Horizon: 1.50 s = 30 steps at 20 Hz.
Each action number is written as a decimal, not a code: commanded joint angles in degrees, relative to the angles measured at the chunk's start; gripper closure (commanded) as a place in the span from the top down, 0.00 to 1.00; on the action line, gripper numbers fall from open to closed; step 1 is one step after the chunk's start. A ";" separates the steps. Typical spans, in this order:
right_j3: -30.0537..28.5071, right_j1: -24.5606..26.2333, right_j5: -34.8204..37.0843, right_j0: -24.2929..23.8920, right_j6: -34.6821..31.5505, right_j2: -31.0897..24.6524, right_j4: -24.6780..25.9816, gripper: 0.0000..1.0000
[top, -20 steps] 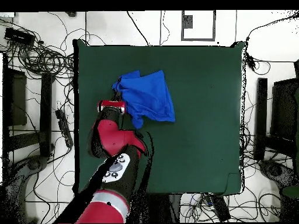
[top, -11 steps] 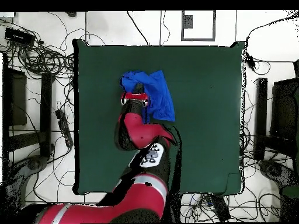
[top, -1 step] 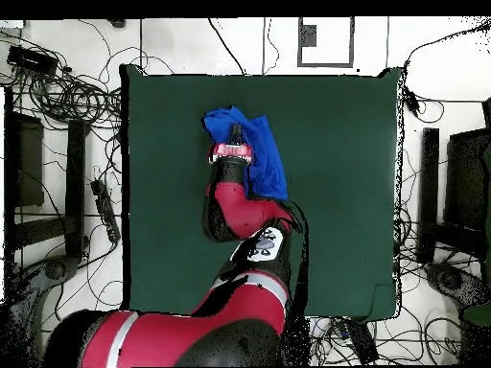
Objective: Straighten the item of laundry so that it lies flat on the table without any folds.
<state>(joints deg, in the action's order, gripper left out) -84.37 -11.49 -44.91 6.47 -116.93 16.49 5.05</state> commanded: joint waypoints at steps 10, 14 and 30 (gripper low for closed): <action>0.38 -0.87 16.78 -3.93 -12.36 -16.38 4.69 0.00; 0.29 -1.24 20.95 -6.39 -11.46 -20.55 5.95 0.00; -11.00 -1.72 72.83 -13.51 -13.52 -32.84 -17.86 0.00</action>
<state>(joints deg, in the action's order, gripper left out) -85.97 -17.77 -0.74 -10.14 -116.92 -9.67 -4.17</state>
